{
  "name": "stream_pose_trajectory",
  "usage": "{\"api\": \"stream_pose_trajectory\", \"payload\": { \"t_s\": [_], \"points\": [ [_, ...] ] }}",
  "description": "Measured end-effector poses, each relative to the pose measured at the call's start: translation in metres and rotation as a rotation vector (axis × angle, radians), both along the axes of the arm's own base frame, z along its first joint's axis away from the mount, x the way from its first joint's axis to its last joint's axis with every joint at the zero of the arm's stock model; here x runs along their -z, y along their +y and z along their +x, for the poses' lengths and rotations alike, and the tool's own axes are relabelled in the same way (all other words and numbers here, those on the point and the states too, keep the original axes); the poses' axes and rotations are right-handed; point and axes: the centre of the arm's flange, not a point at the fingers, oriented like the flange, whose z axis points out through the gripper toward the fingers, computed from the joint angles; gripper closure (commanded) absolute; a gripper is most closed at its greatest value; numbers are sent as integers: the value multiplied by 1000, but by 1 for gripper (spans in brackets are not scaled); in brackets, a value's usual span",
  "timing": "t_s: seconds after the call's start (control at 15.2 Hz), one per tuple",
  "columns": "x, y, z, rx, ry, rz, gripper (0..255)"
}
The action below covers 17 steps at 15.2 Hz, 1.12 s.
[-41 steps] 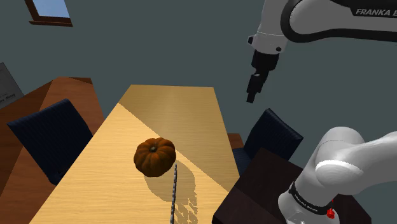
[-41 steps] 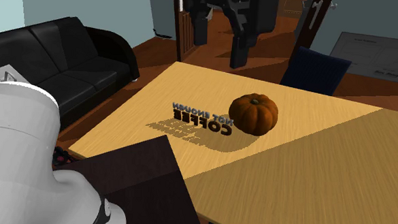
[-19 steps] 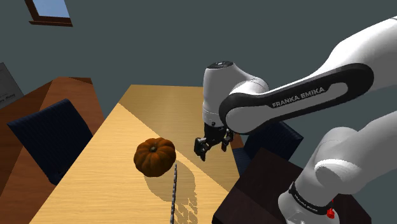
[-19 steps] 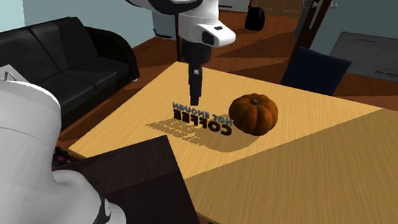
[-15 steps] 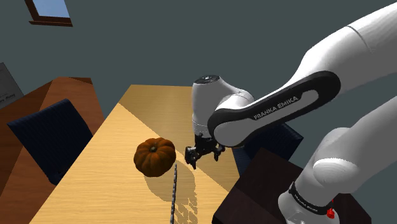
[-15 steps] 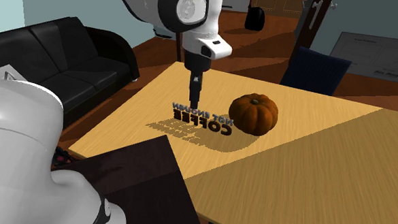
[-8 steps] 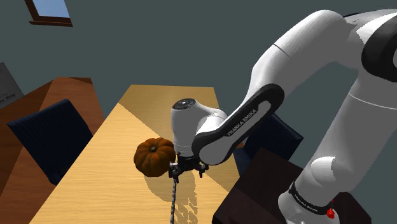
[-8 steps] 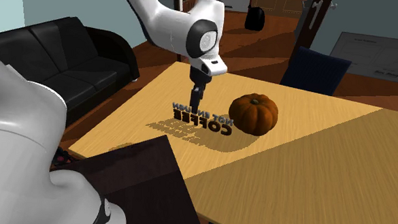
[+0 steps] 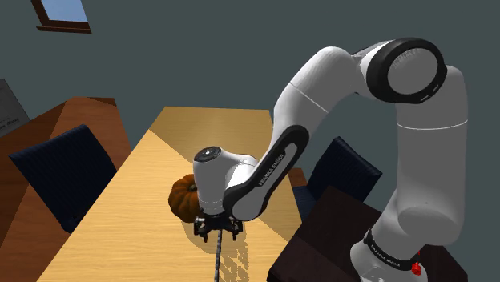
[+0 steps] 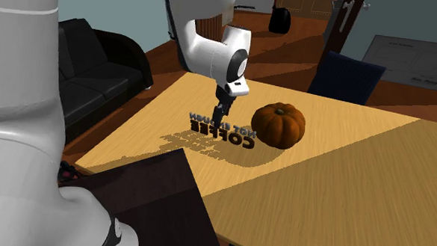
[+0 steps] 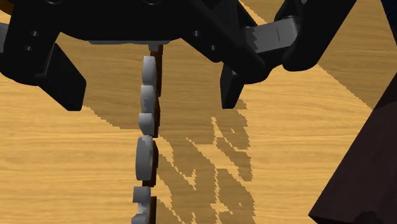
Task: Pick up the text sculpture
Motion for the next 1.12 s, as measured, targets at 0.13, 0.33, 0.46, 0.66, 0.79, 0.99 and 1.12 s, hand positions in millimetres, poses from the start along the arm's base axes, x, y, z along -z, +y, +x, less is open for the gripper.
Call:
{"api": "stream_pose_trajectory", "payload": {
  "t_s": [0.13,0.33,0.46,0.66,0.79,0.99,1.12],
  "points": [
    [12,2,2,8,1,-1,0],
    [28,4,2,10,1,-1,0],
    [39,3,2,11,1,-1,0],
    [44,2,4,11,1,-1,255],
    [44,2,4,11,1,-1,255],
    [44,2,4,10,2,-2,255],
    [44,2,4,10,2,-3,255]
  ]
}}
